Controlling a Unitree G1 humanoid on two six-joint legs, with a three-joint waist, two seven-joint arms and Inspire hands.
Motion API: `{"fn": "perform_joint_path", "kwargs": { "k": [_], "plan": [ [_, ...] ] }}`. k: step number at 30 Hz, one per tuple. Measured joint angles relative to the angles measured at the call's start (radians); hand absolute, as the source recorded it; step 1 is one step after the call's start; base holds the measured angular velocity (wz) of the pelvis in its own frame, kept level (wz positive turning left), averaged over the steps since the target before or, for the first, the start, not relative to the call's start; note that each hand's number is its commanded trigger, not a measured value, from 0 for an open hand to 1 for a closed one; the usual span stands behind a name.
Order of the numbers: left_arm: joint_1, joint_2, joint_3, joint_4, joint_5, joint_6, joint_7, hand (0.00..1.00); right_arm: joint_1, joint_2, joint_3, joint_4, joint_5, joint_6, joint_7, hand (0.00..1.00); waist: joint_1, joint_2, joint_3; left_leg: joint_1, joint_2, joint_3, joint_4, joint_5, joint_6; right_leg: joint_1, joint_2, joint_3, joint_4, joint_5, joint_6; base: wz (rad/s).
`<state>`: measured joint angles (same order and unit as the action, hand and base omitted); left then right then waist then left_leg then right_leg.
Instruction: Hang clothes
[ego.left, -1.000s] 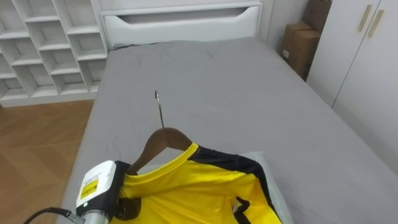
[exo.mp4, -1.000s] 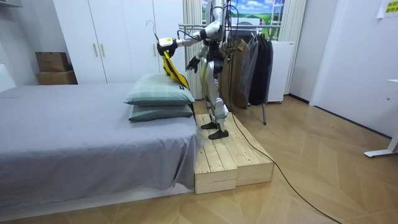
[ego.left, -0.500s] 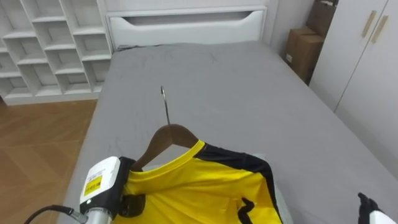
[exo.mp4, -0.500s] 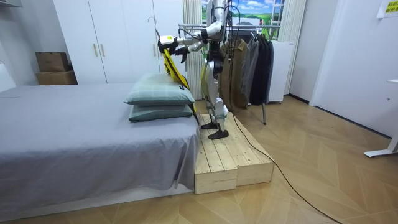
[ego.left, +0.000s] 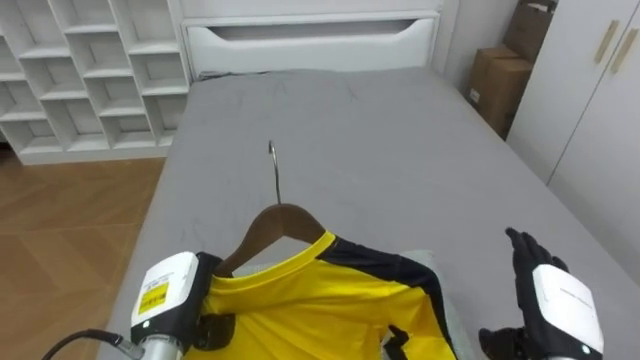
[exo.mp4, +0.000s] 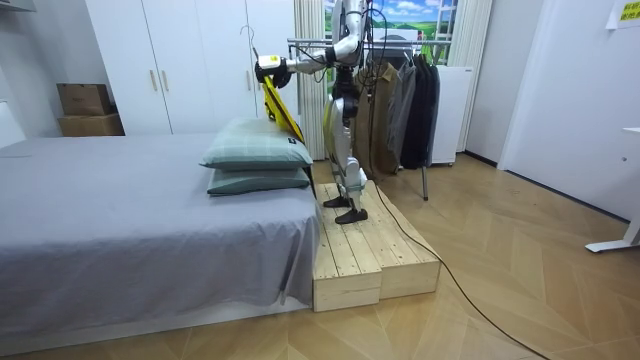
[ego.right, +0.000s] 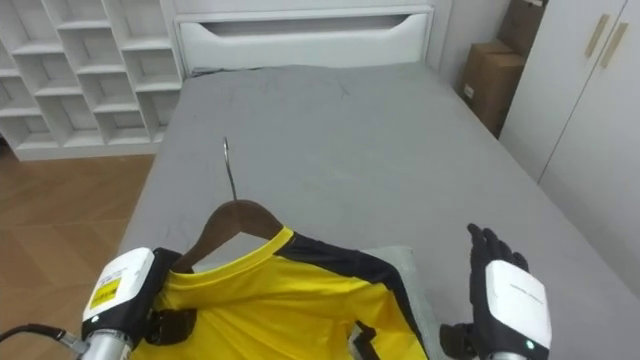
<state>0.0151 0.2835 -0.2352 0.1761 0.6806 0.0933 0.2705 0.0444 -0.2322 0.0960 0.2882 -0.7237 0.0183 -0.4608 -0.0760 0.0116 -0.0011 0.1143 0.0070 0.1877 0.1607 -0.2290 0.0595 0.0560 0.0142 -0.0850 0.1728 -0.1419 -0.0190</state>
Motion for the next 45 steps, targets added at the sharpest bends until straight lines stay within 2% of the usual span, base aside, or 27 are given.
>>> {"fn": "perform_joint_path", "kwargs": {
  "k": [3, 10, 16, 28, 32, 34, 41, 45],
  "plan": [
    [0.012, 0.000, 0.000, -0.010, 0.000, -0.029, 0.000, 1.00, 0.000, 0.000, 0.001, -0.001, 0.000, -0.010, 0.016, 0.00, 0.000, -0.003, 0.0018, 0.000, 0.000, 0.001, 0.000, 0.000, 0.000, 0.000, -0.006, 0.000, 0.000, 0.000, 0.000, 0.01],
    [0.012, 0.002, -0.002, -0.006, 0.001, -0.040, 0.000, 1.00, 0.000, -0.001, 0.014, -0.042, 0.056, -0.041, 0.085, 0.00, 0.004, -0.014, 0.0090, 0.000, 0.000, 0.002, 0.002, 0.000, 0.000, -0.004, -0.008, -0.007, 0.000, 0.000, 0.000, 0.00],
    [0.012, 0.003, -0.003, 0.002, 0.039, -0.051, -0.008, 1.00, -0.001, -0.001, 0.047, -0.064, 0.067, -0.051, 0.179, 0.00, 0.016, -0.014, 0.0092, 0.000, 0.000, 0.001, -0.002, 0.000, 0.000, -0.004, -0.008, -0.010, -0.002, 0.000, 0.000, 0.00],
    [0.011, 0.003, -0.003, -0.023, 0.101, -0.065, -0.043, 1.00, -0.027, -0.001, 0.060, -0.065, 0.099, -0.053, 0.283, 0.00, 0.029, -0.021, 0.0116, -0.003, 0.000, 0.000, 0.000, 0.000, 0.000, -0.004, -0.010, -0.016, -0.002, 0.000, 0.000, 0.01],
    [0.010, 0.001, -0.003, -0.035, 0.143, -0.089, -0.045, 1.00, -0.046, -0.001, 0.060, -0.070, 0.097, -0.060, 0.293, 0.00, 0.029, -0.027, 0.0111, -0.003, 0.000, 0.001, 0.001, 0.000, 0.000, -0.004, -0.010, -0.017, -0.002, 0.000, 0.000, 0.00],
    [0.010, 0.001, -0.003, -0.039, 0.163, -0.103, -0.045, 1.00, -0.046, 0.000, 0.061, -0.074, 0.097, -0.079, 0.293, 0.00, 0.029, -0.033, 0.0112, -0.003, 0.000, 0.000, 0.002, 0.000, 0.000, -0.004, -0.010, -0.018, -0.002, 0.000, 0.000, 0.00],
    [0.008, 0.001, -0.003, -0.039, 0.184, -0.114, -0.045, 1.00, -0.046, -0.001, 0.061, -0.074, 0.100, -0.094, 0.293, 0.00, 0.031, -0.037, 0.0113, -0.004, 0.000, 0.000, 0.002, 0.000, 0.000, -0.003, -0.011, -0.021, -0.002, 0.000, 0.000, 0.00],
    [-0.003, 0.000, -0.005, -0.039, 0.184, -0.132, -0.043, 1.00, -0.047, -0.001, 0.071, -0.092, 0.132, -0.098, 0.293, 0.00, 0.038, -0.041, 0.0129, -0.006, 0.000, -0.001, 0.002, 0.000, 0.000, -0.004, -0.011, -0.021, -0.002, 0.000, 0.000, 0.00]
  ]
}}
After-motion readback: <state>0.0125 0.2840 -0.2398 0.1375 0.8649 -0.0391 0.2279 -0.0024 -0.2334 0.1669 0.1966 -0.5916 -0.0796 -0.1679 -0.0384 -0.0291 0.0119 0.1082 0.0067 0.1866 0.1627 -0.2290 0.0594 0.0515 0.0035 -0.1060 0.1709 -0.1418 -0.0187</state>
